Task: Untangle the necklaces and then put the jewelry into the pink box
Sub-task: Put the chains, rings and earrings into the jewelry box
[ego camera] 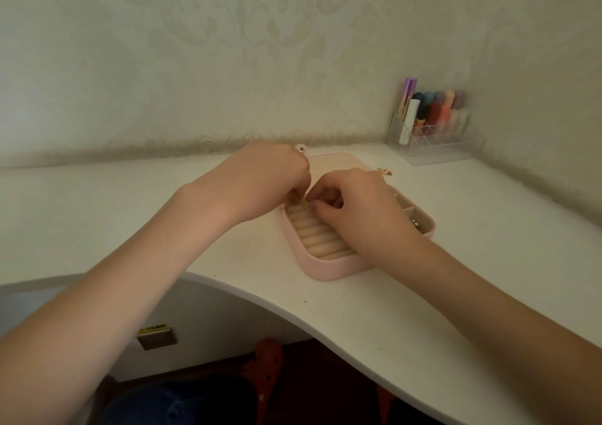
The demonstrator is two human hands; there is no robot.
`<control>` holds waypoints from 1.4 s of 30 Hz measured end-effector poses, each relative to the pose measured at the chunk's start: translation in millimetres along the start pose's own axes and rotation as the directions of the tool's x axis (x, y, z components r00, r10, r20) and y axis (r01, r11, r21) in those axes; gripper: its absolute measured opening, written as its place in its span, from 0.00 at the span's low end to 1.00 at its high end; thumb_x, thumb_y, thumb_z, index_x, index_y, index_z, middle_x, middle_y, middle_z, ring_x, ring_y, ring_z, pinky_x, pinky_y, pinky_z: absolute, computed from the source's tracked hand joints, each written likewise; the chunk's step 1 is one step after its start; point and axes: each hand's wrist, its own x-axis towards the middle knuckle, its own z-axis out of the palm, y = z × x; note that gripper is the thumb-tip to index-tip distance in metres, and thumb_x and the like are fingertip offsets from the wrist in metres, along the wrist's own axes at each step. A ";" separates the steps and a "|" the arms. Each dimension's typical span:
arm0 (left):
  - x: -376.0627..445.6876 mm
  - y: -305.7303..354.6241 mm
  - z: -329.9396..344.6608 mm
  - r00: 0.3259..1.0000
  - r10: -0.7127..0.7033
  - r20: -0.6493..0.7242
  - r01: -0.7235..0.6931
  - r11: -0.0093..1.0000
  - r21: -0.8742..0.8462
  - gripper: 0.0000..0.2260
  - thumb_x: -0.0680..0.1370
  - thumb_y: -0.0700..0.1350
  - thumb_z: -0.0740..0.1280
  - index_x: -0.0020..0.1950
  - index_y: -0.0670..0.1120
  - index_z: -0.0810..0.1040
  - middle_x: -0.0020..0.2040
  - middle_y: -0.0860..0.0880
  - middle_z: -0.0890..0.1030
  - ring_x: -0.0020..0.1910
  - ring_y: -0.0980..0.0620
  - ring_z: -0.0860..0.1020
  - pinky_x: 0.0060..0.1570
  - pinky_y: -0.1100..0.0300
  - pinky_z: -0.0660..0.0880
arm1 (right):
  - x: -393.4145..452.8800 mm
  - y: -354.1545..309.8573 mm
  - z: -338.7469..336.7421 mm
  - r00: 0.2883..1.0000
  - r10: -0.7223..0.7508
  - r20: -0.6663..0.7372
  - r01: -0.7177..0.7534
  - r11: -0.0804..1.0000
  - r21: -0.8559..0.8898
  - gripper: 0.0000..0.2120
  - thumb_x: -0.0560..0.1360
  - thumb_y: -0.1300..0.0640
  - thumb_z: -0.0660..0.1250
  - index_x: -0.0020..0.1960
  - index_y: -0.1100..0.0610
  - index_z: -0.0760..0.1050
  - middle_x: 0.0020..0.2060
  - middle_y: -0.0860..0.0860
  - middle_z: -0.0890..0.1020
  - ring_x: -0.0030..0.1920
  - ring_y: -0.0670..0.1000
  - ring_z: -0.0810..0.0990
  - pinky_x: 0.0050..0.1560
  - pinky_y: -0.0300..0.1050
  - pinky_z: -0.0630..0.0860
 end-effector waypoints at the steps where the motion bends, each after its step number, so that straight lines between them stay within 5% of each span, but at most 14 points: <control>1: -1.2 -0.6 2.8 1.000 0.009 -0.013 -0.009 1.000 0.007 0.09 0.76 0.40 0.63 0.48 0.48 0.82 0.50 0.50 0.79 0.51 0.46 0.78 0.43 0.52 0.75 | 0.0 -0.1 -0.3 1.000 0.001 0.001 -0.001 1.000 0.000 0.08 0.75 0.59 0.66 0.50 0.52 0.82 0.44 0.50 0.83 0.47 0.49 0.78 0.51 0.45 0.73; 5: -4.0 -5.5 6.6 0.997 -0.067 -0.047 0.057 0.981 -0.184 0.05 0.75 0.42 0.68 0.46 0.50 0.83 0.46 0.51 0.81 0.49 0.49 0.77 0.42 0.57 0.72 | -0.1 -0.3 -0.1 1.000 -0.001 0.004 0.001 1.000 0.015 0.08 0.75 0.59 0.66 0.49 0.52 0.83 0.43 0.50 0.83 0.46 0.48 0.79 0.51 0.45 0.73; 9: 9.8 -19.7 -0.9 0.974 -0.158 0.164 0.225 0.778 -0.586 0.06 0.69 0.42 0.76 0.41 0.51 0.82 0.37 0.55 0.80 0.34 0.63 0.76 0.32 0.72 0.69 | -0.3 1.0 -0.1 1.000 -0.006 0.002 0.006 0.999 0.047 0.06 0.74 0.58 0.68 0.48 0.51 0.83 0.42 0.49 0.83 0.44 0.47 0.78 0.48 0.43 0.74; 12: 20.9 -28.2 -2.6 0.936 -0.090 0.339 0.316 0.637 -0.703 0.10 0.67 0.38 0.77 0.42 0.48 0.79 0.39 0.52 0.81 0.32 0.60 0.77 0.32 0.68 0.74 | 0.7 2.8 0.1 1.000 0.008 0.006 -0.008 0.997 0.074 0.05 0.74 0.57 0.69 0.48 0.51 0.83 0.42 0.49 0.82 0.43 0.46 0.78 0.46 0.39 0.72; 18: 36.3 -29.1 -2.5 0.853 -0.056 0.519 0.454 0.568 -0.686 0.10 0.69 0.32 0.73 0.44 0.45 0.79 0.44 0.47 0.81 0.38 0.55 0.80 0.43 0.63 0.80 | -0.2 1.9 -0.6 1.000 0.006 0.027 -0.010 0.991 0.136 0.04 0.73 0.58 0.70 0.45 0.50 0.82 0.38 0.49 0.81 0.39 0.46 0.76 0.42 0.38 0.71; 29: 36.1 -29.8 -1.4 0.838 -0.068 0.541 0.485 0.546 -0.683 0.11 0.70 0.30 0.72 0.45 0.44 0.80 0.43 0.46 0.82 0.39 0.55 0.81 0.50 0.59 0.80 | -2.0 -1.7 -11.1 0.986 -0.001 0.169 -0.020 0.992 0.123 0.14 0.70 0.64 0.66 0.47 0.47 0.80 0.33 0.45 0.81 0.30 0.38 0.73 0.33 0.26 0.68; 37: 36.1 -30.4 -0.7 0.839 -0.068 0.539 0.484 0.543 -0.686 0.10 0.69 0.32 0.74 0.45 0.44 0.80 0.43 0.47 0.81 0.40 0.54 0.81 0.50 0.59 0.80 | -1.1 -3.3 -26.3 0.948 0.108 0.299 -0.157 0.977 0.144 0.10 0.70 0.57 0.66 0.47 0.44 0.77 0.33 0.45 0.80 0.32 0.45 0.75 0.44 0.47 0.78; 42: 36.0 -30.9 0.4 0.847 -0.068 0.527 0.474 0.546 -0.691 0.10 0.69 0.33 0.74 0.46 0.44 0.80 0.45 0.46 0.81 0.40 0.53 0.81 0.49 0.60 0.80 | -0.7 -3.7 -48.5 0.847 0.092 0.524 -0.211 0.962 0.173 0.10 0.71 0.61 0.69 0.49 0.49 0.77 0.33 0.49 0.83 0.31 0.45 0.75 0.39 0.42 0.75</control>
